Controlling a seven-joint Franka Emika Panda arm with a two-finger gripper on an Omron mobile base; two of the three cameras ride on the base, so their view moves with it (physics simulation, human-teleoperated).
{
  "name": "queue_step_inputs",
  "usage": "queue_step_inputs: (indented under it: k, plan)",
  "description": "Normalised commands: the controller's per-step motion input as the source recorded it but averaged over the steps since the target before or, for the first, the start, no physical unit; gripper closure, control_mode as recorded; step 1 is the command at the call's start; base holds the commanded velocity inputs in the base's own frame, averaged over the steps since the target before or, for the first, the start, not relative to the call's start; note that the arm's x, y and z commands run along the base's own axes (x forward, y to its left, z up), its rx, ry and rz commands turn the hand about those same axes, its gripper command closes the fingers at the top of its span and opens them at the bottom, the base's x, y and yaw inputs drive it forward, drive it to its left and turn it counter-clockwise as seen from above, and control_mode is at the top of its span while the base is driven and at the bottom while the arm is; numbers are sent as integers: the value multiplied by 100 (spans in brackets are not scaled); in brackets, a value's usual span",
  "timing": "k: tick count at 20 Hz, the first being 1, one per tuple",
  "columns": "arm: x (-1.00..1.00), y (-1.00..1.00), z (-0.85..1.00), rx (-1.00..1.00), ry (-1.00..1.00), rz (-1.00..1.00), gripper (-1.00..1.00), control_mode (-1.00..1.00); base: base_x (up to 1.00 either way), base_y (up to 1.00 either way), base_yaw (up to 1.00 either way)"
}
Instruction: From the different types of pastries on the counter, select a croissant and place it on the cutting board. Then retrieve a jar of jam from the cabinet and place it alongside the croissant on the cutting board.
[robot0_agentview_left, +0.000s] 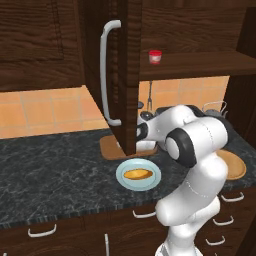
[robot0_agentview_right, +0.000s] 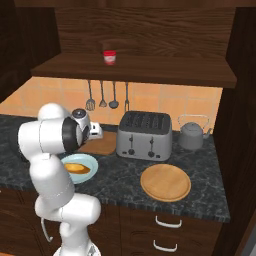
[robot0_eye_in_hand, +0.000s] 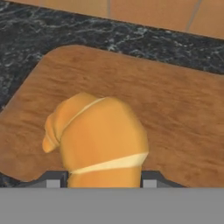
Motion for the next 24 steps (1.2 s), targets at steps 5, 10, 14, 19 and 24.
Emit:
queue_step_inputs:
  k: [5,10,14,19,24]
  plan:
    - [35,-1,-27,-1,-6,-1,100,-100,0,0,0]
    - [49,-2,0,0,-4,-3,-100,-100,0,0,0]
    - [9,0,0,0,0,-2,-100,-100,0,0,0]
    - [1,0,8,0,2,0,-100,-100,0,0,0]
    - [0,0,60,-2,0,-1,-100,-100,0,0,0]
